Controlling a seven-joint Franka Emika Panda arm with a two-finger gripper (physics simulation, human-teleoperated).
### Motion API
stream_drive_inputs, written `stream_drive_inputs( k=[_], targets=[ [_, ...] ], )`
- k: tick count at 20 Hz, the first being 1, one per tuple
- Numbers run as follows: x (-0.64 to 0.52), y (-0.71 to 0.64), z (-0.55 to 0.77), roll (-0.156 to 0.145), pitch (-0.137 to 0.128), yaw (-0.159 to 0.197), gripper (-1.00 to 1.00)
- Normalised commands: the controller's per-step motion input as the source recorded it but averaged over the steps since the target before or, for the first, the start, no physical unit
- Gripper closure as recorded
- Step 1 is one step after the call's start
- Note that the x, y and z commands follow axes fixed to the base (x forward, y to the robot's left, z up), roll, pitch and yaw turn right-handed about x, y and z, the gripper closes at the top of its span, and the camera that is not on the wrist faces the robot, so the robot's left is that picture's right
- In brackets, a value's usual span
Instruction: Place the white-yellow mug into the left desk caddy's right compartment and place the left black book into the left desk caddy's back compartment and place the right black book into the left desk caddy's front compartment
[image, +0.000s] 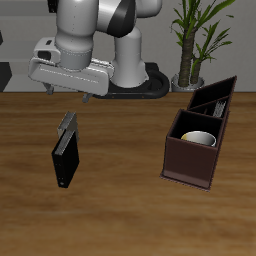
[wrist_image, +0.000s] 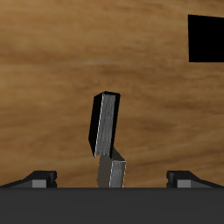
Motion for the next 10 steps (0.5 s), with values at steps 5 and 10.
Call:
stream_drive_inputs(
  k=[5, 10],
  targets=[
    [0.33, 0.04, -0.38, 0.011, -0.002, 0.024, -1.0],
    [0.22, -0.02, -0.33, 0.019, 0.027, 0.005, -1.0]
  ],
)
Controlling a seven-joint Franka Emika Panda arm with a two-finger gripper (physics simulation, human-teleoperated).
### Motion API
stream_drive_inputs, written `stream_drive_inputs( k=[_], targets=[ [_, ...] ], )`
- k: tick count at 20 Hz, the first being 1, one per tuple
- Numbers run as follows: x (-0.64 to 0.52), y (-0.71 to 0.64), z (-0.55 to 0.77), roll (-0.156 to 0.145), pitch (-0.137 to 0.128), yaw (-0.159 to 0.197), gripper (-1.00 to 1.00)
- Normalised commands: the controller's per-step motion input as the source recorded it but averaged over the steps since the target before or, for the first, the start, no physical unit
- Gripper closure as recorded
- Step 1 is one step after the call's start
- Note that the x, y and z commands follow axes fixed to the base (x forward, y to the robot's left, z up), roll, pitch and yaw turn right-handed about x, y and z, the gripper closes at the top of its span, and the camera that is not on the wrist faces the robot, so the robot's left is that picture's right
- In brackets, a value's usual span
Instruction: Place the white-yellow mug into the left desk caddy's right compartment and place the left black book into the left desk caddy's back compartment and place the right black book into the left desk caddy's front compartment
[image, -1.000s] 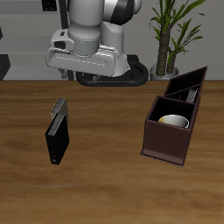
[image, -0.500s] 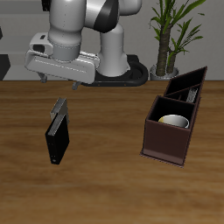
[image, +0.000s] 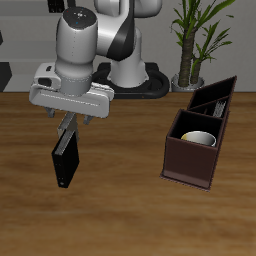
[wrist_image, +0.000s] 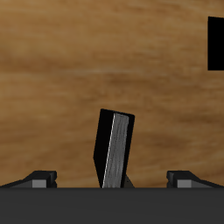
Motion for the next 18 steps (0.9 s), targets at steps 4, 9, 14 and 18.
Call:
stream_drive_inputs(
  k=[4, 9, 14, 18],
  targets=[
    [0.07, -0.19, -0.33, -0.003, 0.029, -0.017, -1.0],
    [0.06, -0.06, -0.24, 0.005, 0.021, -0.008, -1.0],
    [0.0, -0.16, -0.15, 0.035, 0.006, -0.054, -1.0],
    [0.01, -0.05, -0.15, 0.013, -0.036, -0.043, -1.0]
  ],
)
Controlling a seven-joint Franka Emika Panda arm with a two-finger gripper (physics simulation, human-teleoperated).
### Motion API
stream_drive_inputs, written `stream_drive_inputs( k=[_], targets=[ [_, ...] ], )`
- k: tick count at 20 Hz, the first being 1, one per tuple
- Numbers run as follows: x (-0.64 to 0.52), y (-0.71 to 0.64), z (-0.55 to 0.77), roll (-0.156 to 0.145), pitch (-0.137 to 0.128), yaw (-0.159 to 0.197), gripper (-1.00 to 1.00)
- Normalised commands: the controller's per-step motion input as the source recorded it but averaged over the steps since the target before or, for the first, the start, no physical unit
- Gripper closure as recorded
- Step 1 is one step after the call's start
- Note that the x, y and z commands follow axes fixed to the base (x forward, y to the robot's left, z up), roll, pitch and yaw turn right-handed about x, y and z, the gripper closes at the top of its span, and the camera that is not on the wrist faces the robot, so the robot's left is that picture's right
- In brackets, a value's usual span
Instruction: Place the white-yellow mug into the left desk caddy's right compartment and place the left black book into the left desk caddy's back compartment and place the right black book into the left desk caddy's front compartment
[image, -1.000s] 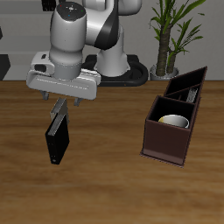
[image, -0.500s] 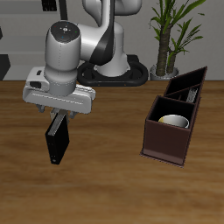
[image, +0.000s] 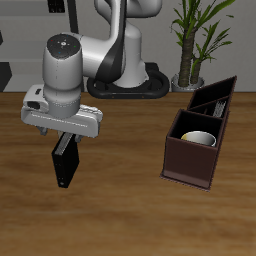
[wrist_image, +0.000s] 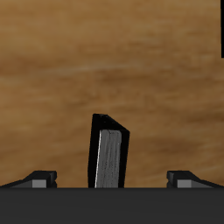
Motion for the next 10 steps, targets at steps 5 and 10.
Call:
stream_drive_inputs(
  k=[5, 10],
  targets=[
    [-0.04, 0.09, -0.15, 0.016, -0.035, -0.031, -1.0],
    [0.1, -0.1, -0.4, -0.01, 0.039, -0.032, -1.0]
  ],
)
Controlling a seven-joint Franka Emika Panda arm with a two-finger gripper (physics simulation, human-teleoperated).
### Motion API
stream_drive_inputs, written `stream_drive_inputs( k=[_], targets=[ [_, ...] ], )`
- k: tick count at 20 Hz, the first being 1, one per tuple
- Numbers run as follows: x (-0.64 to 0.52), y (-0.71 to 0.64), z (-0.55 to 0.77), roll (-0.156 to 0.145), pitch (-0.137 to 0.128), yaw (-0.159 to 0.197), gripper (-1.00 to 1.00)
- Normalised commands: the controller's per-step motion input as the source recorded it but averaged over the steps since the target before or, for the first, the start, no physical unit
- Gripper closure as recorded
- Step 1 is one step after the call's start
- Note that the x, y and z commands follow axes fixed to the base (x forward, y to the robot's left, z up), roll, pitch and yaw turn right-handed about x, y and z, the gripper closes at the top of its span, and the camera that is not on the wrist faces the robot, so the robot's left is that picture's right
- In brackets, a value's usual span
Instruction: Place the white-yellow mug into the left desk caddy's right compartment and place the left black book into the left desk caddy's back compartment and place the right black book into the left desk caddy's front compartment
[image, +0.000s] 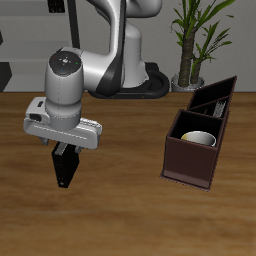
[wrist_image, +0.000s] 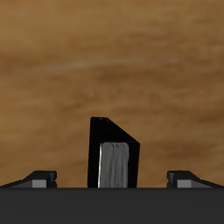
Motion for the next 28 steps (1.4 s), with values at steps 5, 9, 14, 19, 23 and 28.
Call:
stream_drive_inputs(
  k=[5, 9, 14, 19, 23, 28],
  targets=[
    [0.05, -0.1, -0.34, -0.042, 0.036, -0.05, 1.0],
    [-0.08, 0.16, -0.02, -0.003, 0.001, -0.025, 1.0],
    [-0.03, 0.18, 0.15, 0.006, -0.021, -0.029, 1.0],
    [-0.06, 0.27, 0.48, -0.081, -0.075, -0.056, 1.0],
    [-0.15, 0.53, 0.7, -0.055, -0.089, -0.075, 1.0],
    [-0.32, 0.58, 0.39, 0.0, -0.065, -0.038, 1.0]
  ],
)
